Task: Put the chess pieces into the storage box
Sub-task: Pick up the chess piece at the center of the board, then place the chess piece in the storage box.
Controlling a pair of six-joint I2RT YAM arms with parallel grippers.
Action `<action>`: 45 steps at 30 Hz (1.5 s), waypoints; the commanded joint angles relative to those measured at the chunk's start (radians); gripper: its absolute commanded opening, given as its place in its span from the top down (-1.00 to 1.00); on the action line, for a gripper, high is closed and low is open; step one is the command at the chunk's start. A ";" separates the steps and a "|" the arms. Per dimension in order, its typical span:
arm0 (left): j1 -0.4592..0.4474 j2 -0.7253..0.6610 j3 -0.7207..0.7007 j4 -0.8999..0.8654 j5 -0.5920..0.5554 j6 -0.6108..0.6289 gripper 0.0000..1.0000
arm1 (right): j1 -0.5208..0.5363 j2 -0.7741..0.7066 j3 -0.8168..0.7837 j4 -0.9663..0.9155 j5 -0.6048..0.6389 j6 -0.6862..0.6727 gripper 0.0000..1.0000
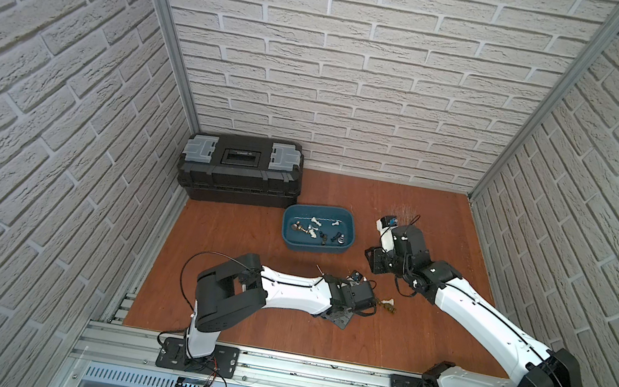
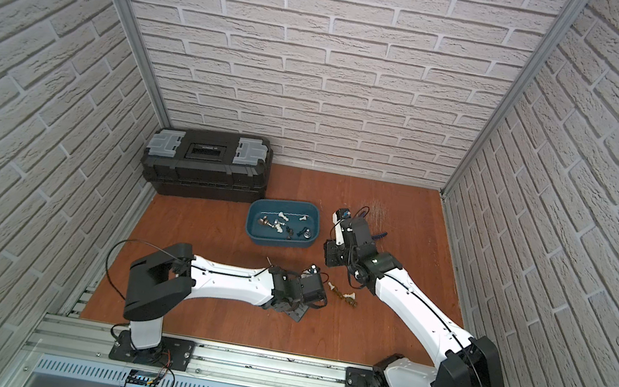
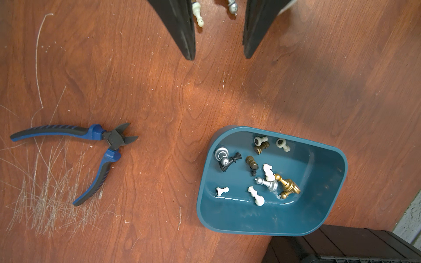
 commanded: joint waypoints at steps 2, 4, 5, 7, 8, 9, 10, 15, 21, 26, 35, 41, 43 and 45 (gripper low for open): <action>0.077 -0.128 -0.037 0.062 -0.039 0.039 0.82 | -0.007 0.003 -0.012 0.042 -0.013 0.009 0.22; 0.136 -0.169 -0.056 0.088 -0.038 0.065 0.81 | -0.007 0.008 -0.012 0.045 -0.016 0.012 0.22; 0.173 -0.186 -0.059 0.092 -0.037 0.085 0.80 | -0.007 0.009 -0.010 0.046 -0.021 0.015 0.22; 0.254 -0.195 -0.048 0.089 -0.030 0.132 0.79 | -0.007 0.016 -0.007 0.043 -0.031 0.021 0.22; 0.299 -0.195 -0.032 0.077 -0.027 0.162 0.79 | -0.007 0.018 -0.006 0.043 -0.042 0.028 0.22; 0.338 -0.190 -0.015 0.071 -0.027 0.190 0.79 | -0.007 0.022 -0.006 0.041 -0.054 0.033 0.22; 0.382 -0.181 0.005 0.068 -0.027 0.220 0.78 | -0.007 0.025 -0.007 0.039 -0.070 0.039 0.22; 0.560 -0.082 0.131 0.040 -0.009 0.327 0.76 | -0.005 0.037 -0.031 0.050 -0.152 0.081 0.22; 0.646 0.083 0.266 -0.001 0.007 0.373 0.71 | -0.002 0.033 -0.045 0.004 -0.176 0.088 0.22; 0.668 0.155 0.324 -0.001 0.014 0.384 0.54 | 0.003 -0.004 -0.055 -0.087 -0.159 0.074 0.21; 0.664 0.128 0.337 0.002 0.029 0.381 0.17 | 0.006 -0.042 -0.084 -0.251 -0.146 0.092 0.14; 0.633 -0.030 0.219 0.024 0.031 0.367 0.15 | 0.037 -0.010 -0.102 -0.315 -0.185 0.075 0.11; 0.618 -0.091 0.165 0.036 0.035 0.347 0.14 | 0.056 0.009 -0.110 -0.315 -0.177 0.072 0.11; 0.598 -0.149 0.108 0.045 0.037 0.324 0.13 | 0.074 0.027 -0.120 -0.309 -0.161 0.074 0.11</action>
